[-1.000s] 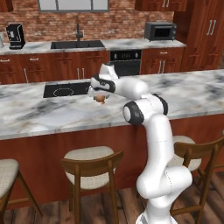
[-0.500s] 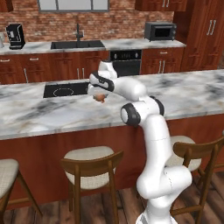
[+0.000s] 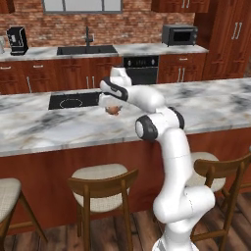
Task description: Place the liquor on the top shelf of the fridge to keep it out of children's reach, and place the onion and apple on lower shelves for easy access.
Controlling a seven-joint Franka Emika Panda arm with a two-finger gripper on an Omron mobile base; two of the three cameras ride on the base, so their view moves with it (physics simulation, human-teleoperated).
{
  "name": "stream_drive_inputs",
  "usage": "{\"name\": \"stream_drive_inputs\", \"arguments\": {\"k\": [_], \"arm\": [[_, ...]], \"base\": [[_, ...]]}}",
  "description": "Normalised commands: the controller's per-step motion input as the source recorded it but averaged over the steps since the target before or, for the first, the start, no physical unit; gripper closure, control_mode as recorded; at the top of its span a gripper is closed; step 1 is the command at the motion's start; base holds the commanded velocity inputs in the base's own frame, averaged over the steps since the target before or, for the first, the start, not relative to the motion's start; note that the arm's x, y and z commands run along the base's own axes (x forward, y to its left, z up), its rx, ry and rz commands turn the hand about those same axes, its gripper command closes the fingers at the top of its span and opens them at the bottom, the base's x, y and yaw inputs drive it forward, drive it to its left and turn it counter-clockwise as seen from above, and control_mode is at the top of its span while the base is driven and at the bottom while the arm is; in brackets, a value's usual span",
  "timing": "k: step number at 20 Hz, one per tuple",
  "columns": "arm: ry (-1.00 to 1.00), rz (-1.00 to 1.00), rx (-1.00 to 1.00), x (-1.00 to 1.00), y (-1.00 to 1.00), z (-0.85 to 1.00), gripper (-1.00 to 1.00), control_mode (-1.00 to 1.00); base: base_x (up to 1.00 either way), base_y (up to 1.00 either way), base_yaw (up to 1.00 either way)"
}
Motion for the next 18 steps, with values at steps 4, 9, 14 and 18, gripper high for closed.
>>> {"name": "stream_drive_inputs", "arguments": {"k": [4, 9, 14, 18], "arm": [[-0.14, 0.00, 0.00, -1.00, -0.40, -0.65, 1.00, -1.00], [-0.14, 0.00, 0.00, -1.00, -0.56, -0.48, 1.00, -1.00], [-0.07, 0.00, 0.04, -1.00, -0.70, 0.00, 1.00, -1.00], [-0.06, 0.00, 0.07, -1.00, -0.62, 0.40, 1.00, -1.00]], "base": [[0.00, 0.00, 0.00], [0.00, 0.00, 0.00], [0.00, 0.00, 0.00], [0.00, 0.00, 0.00]]}}
